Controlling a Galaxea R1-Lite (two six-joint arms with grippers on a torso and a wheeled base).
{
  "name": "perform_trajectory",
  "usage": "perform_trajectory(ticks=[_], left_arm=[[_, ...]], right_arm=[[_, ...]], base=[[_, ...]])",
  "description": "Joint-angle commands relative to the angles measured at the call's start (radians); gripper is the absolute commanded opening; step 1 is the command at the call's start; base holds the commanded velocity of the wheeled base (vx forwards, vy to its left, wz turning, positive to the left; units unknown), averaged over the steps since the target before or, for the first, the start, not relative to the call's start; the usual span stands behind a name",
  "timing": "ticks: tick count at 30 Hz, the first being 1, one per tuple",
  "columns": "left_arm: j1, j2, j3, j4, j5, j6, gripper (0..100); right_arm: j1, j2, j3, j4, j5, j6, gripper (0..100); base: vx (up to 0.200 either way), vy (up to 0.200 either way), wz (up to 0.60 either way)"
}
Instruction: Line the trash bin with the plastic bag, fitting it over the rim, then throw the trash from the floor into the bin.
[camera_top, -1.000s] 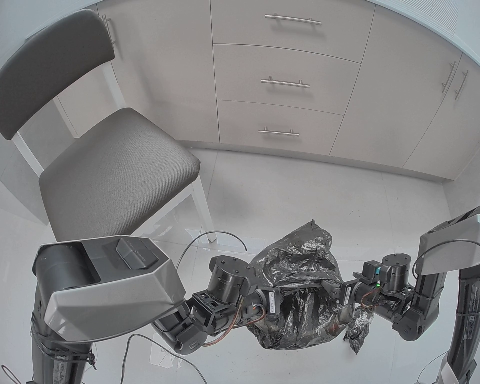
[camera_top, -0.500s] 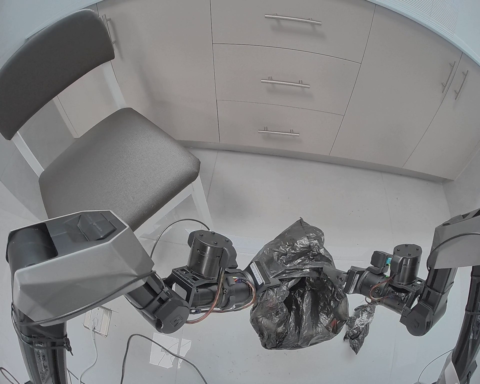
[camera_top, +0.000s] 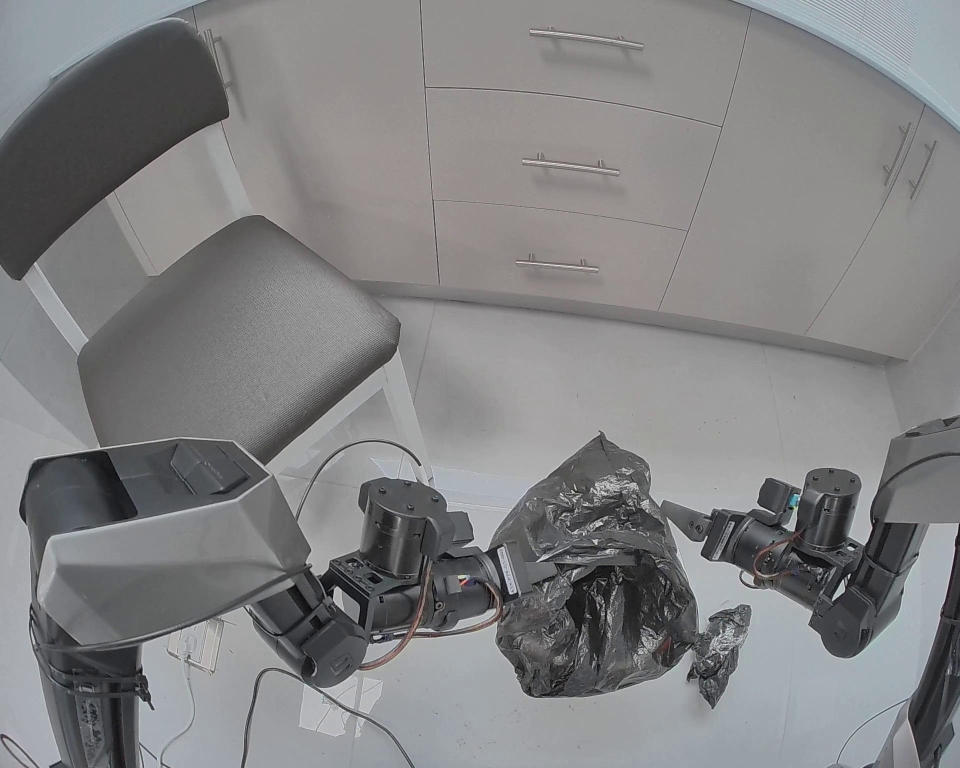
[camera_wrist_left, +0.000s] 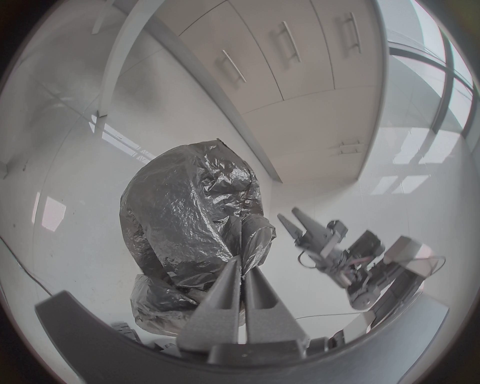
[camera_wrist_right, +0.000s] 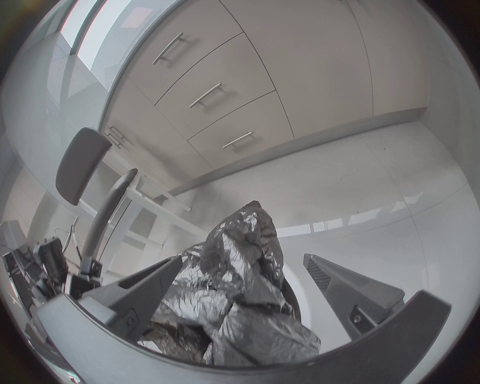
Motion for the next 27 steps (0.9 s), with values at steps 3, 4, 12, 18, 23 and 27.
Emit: perform_trajectory(ticks=[3,4,12,18,23,27], left_arm=[[-0.018,0.048,0.081,-0.072,-0.004,0.116,0],[-0.018,0.053,0.09,-0.087,-0.004,0.12,0],[-0.019,0.066,0.107,-0.139,-0.006,0.123,0],[-0.021,0.068,0.104,-0.139,-0.006,0.123,0],[-0.021,0.068,0.104,-0.139,-0.006,0.123,0],[-0.021,0.068,0.104,-0.139,-0.006,0.123,0]], right_arm=[[-0.019,0.05,-0.238,0.193,-0.034,0.012,100],[-0.021,0.04,-0.32,0.314,-0.054,0.014,100],[0.002,0.071,-0.709,0.773,-0.084,0.032,100],[-0.004,0.091,-0.852,0.873,-0.089,0.032,100],[0.007,0.109,-0.903,0.946,-0.084,0.034,100],[0.025,0.143,-0.915,0.971,-0.084,0.034,100]], base=[[0.0,0.0,0.0],[0.0,0.0,0.0],[0.0,0.0,0.0],[0.0,0.0,0.0],[0.0,0.0,0.0],[0.0,0.0,0.0]])
